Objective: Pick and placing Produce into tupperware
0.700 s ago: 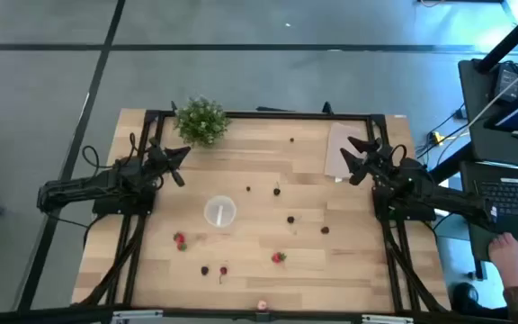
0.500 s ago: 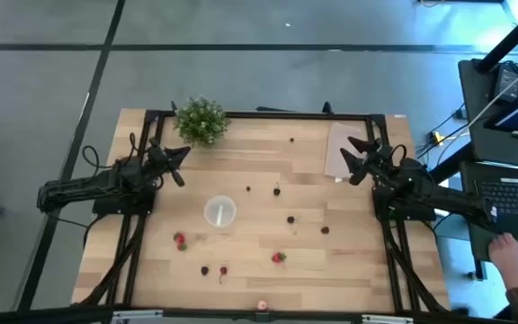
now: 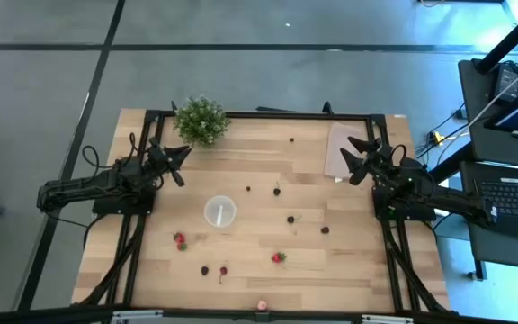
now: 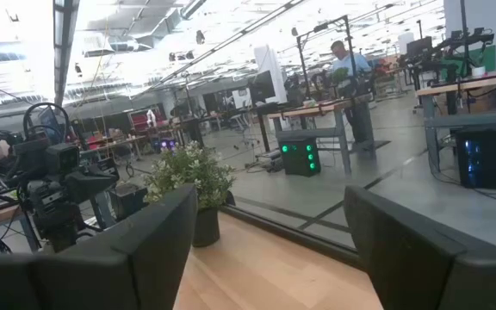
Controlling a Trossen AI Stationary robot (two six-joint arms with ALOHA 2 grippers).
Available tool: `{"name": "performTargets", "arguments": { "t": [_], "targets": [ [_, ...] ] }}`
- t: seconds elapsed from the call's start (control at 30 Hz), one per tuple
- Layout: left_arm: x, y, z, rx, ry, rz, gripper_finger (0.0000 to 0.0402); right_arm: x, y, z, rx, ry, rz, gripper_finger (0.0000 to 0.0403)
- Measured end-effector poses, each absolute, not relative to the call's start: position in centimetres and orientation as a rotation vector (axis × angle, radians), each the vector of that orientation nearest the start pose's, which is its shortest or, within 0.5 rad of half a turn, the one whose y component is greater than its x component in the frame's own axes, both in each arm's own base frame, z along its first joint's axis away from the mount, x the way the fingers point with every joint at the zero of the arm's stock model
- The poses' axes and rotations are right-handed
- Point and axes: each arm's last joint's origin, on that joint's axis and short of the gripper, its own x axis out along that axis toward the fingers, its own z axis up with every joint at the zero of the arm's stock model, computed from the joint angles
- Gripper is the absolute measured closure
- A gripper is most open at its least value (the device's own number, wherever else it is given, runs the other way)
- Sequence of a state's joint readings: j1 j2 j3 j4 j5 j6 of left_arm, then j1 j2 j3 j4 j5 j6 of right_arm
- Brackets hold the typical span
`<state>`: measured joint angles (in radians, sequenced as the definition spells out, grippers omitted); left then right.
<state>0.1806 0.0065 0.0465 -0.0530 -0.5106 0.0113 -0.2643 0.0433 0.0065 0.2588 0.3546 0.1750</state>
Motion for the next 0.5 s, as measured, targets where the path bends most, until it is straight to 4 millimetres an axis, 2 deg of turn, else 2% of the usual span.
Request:
{"name": "performTargets", "arguments": {
  "t": [0.5],
  "targets": [
    [8.74, 3.03, 17.39, 0.013, 0.017, 0.691, 0.032, 8.99, -3.48, 18.68, 0.179, -0.279, -0.595, 0.0108]
  ]
}}
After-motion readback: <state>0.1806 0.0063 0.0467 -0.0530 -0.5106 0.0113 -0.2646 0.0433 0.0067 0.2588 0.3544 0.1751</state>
